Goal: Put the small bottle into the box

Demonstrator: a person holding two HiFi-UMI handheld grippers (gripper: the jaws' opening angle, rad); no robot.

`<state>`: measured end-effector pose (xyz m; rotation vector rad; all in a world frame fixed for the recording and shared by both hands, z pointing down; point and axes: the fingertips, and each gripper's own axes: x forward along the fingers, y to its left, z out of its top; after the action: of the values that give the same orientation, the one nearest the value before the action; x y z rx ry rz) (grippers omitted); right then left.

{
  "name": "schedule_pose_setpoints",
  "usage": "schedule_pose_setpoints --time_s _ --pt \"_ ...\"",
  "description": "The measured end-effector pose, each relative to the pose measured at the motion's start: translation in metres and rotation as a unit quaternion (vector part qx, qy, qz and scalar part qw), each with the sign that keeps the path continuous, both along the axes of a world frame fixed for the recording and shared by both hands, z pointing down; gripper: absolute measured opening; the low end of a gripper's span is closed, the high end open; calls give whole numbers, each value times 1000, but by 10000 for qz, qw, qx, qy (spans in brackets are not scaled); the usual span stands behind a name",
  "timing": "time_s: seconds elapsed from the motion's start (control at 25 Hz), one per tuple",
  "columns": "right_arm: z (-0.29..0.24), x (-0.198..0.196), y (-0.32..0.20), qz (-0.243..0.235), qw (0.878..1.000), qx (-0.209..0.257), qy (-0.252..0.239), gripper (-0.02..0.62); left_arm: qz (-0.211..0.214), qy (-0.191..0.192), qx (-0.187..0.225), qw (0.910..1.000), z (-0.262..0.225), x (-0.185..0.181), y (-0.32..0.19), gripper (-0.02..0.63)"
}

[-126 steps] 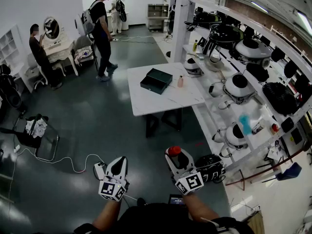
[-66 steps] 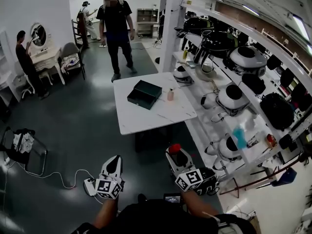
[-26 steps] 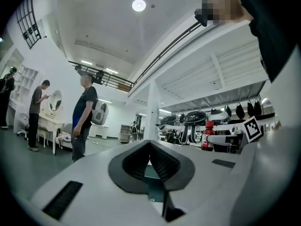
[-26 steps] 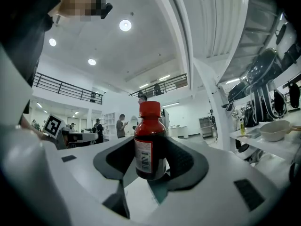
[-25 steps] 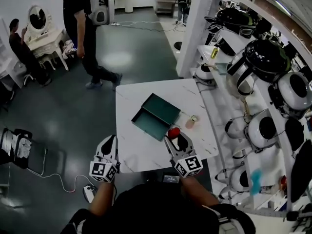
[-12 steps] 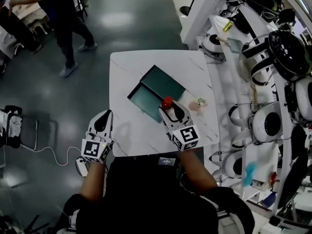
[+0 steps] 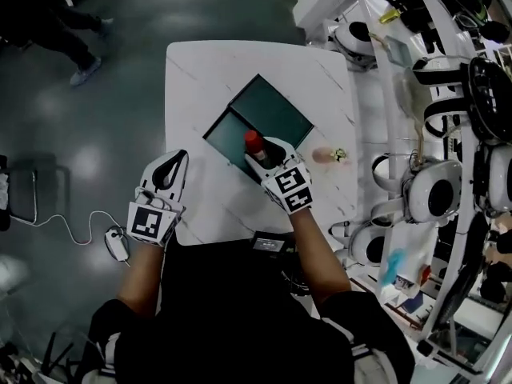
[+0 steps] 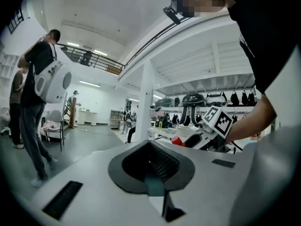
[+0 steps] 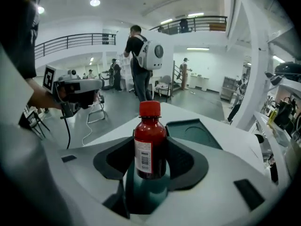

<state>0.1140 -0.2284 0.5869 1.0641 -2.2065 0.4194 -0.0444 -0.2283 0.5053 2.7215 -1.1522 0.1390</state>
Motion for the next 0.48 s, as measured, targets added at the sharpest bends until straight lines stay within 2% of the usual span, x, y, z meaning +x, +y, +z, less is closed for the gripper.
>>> schedule_pose_setpoints --time_s 0.24,0.48 --pt "60 -5 -3 -243 9943 -867 563 224 157 175 -430 9988 34 4 1 17" --pt "99 1 -1 -402 9815 -1537 1067 224 168 213 -716 9971 57 -2 -2 16"
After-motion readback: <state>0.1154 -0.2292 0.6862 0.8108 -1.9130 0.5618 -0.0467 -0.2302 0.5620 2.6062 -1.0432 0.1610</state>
